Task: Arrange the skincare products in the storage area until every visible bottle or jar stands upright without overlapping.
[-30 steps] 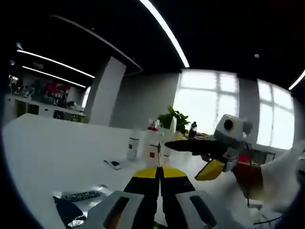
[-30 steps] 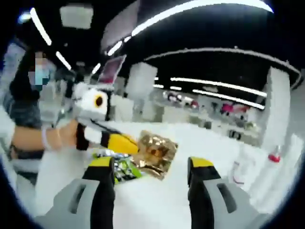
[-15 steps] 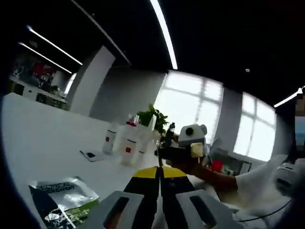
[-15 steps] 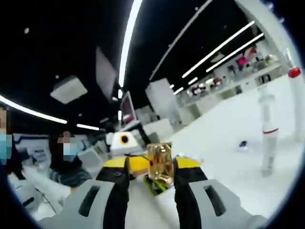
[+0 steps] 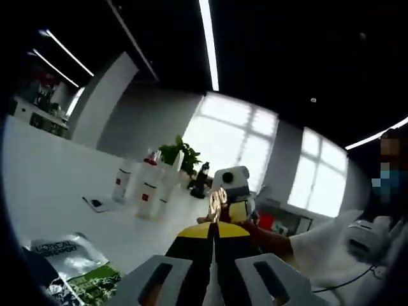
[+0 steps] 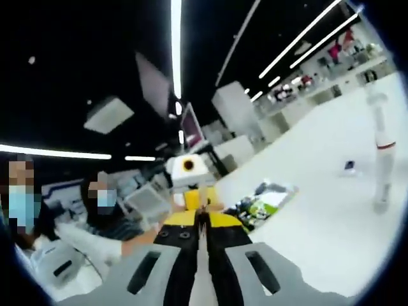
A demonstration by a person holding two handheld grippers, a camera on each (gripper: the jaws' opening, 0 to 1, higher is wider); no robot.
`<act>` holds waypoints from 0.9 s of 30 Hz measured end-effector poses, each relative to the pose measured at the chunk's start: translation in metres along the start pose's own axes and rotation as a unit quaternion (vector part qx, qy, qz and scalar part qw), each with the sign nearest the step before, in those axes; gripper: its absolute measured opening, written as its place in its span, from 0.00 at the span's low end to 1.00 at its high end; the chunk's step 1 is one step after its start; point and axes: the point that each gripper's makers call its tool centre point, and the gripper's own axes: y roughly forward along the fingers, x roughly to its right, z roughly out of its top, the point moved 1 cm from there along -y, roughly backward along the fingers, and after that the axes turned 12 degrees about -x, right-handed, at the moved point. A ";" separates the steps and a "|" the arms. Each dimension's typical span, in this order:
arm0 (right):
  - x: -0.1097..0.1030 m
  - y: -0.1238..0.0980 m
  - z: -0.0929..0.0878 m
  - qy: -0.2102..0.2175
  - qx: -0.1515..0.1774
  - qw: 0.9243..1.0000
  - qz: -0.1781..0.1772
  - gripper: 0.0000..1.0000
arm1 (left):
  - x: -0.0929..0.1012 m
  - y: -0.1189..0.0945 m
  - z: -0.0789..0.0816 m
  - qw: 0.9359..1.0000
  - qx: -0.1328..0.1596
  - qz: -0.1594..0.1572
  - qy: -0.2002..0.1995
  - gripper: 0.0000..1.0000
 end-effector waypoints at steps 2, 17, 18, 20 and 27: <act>0.002 0.001 -0.003 0.006 -0.002 1.000 -0.007 0.00 | 0.000 0.000 -0.001 1.000 0.000 -0.001 -0.002 0.01; 0.009 -0.008 0.008 0.021 0.023 0.999 -0.006 0.00 | -0.005 0.005 -0.003 1.000 0.001 -0.010 -0.017 0.04; 0.010 -0.008 0.009 0.020 0.024 0.999 -0.008 0.00 | -0.003 0.006 -0.005 1.000 -0.004 -0.013 -0.017 0.04; 0.010 -0.008 0.008 0.021 0.023 0.999 -0.008 0.00 | -0.002 0.006 -0.005 1.000 -0.004 -0.018 -0.018 0.03; 0.011 -0.008 0.008 0.021 0.021 1.000 -0.006 0.00 | 0.000 0.006 -0.008 0.999 -0.014 -0.018 -0.029 0.01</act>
